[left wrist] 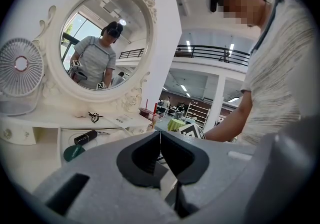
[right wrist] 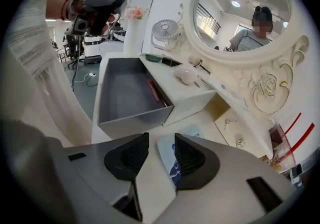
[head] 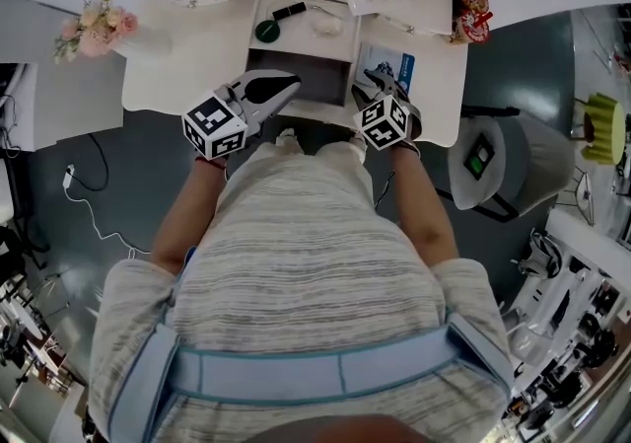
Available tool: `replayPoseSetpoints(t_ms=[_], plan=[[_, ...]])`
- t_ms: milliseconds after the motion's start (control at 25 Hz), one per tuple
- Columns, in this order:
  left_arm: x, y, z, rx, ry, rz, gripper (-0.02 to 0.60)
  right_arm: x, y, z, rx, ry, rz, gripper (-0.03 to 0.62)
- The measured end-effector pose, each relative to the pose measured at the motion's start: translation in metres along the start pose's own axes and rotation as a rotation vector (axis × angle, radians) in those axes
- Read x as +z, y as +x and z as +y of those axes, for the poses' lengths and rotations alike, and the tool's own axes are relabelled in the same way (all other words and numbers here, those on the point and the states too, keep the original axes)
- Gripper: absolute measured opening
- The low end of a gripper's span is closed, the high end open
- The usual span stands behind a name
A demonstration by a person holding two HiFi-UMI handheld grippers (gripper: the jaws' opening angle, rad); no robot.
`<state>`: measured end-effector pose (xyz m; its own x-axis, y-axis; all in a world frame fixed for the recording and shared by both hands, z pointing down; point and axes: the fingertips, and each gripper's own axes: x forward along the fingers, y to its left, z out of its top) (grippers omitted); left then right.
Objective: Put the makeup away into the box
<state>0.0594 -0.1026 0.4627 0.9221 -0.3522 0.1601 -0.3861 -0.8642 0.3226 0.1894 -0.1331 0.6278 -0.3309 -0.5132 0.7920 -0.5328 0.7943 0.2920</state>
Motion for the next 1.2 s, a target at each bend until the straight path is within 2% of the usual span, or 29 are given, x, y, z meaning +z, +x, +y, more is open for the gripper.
replayPoseSetpoints(t_ms=[600, 1200], plan=[[-0.002, 0.000, 0.001, 0.010, 0.004, 0.023, 0.015, -0.011, 0.021, -0.002, 0.005, 0.010, 0.047, 0.132], [-0.003, 0.001, 0.004, 0.010, -0.004, 0.019, 0.015, -0.013, 0.028, 0.002, 0.022, -0.007, 0.070, 0.029]])
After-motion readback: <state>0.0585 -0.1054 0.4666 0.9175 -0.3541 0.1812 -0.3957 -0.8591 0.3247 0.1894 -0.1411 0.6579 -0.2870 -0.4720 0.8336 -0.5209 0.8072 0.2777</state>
